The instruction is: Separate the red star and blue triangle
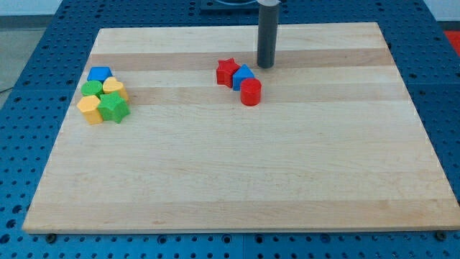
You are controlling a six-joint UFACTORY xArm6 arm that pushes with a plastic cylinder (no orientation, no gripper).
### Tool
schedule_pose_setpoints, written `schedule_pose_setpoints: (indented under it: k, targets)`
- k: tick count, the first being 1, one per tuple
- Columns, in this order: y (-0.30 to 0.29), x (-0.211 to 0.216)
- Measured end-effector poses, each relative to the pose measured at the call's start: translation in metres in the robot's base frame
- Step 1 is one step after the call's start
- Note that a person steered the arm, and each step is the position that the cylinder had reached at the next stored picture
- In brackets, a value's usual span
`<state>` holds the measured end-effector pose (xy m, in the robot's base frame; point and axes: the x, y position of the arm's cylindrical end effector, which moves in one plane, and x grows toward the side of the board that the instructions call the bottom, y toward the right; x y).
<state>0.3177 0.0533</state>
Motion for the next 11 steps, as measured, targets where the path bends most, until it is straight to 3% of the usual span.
schedule_pose_setpoints:
  k: [3, 7, 9, 10, 11]
  targets:
    - [-0.124, 0.014]
    - [-0.135, 0.105]
    - [-0.207, 0.069]
    - [-0.216, 0.070]
    - [-0.200, 0.112]
